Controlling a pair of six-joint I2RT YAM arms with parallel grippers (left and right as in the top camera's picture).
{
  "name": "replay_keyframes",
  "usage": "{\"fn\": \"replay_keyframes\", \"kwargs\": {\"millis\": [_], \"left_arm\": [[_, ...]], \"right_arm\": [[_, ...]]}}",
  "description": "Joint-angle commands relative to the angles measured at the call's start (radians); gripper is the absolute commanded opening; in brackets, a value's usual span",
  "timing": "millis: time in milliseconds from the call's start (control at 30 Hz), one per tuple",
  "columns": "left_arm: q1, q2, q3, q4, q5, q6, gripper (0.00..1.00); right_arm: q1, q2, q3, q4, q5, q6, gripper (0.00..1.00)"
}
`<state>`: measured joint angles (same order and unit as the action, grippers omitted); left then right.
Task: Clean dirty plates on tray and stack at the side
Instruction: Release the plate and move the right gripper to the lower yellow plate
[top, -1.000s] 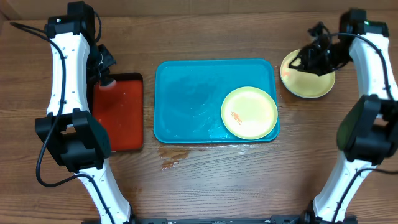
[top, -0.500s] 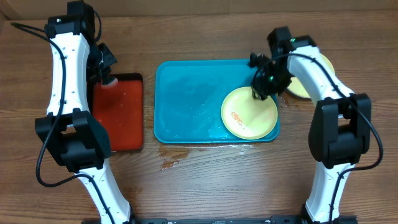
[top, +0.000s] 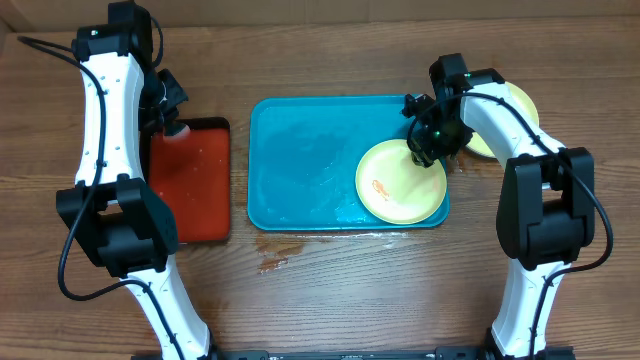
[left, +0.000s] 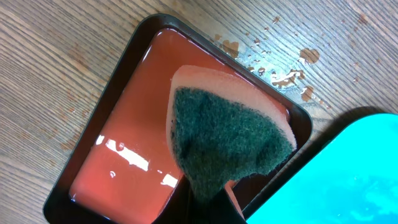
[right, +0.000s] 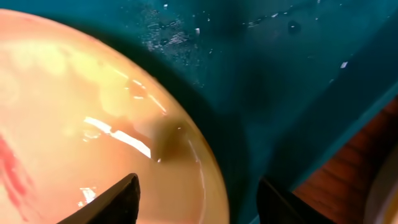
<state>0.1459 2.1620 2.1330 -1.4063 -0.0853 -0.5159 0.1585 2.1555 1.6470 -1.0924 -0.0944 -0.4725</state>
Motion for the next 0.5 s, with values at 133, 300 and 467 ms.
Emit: {"fn": "replay_keyframes", "kwargs": {"millis": [133,300,467], "left_arm": [[0.003,-0.004,-0.005,0.001,0.008,0.019,0.04],[0.003,-0.004,-0.005,0.001,0.03,0.026,0.04],[0.002,-0.004,-0.005,0.009,0.168,0.085,0.04]], "right_arm": [[-0.002,0.001,-0.016,-0.053,-0.056,0.046,0.44],[-0.002,0.001,-0.044,-0.037,-0.059,0.099,0.31],[0.009,0.001,-0.059,0.004,-0.174,0.2,0.13]]}}
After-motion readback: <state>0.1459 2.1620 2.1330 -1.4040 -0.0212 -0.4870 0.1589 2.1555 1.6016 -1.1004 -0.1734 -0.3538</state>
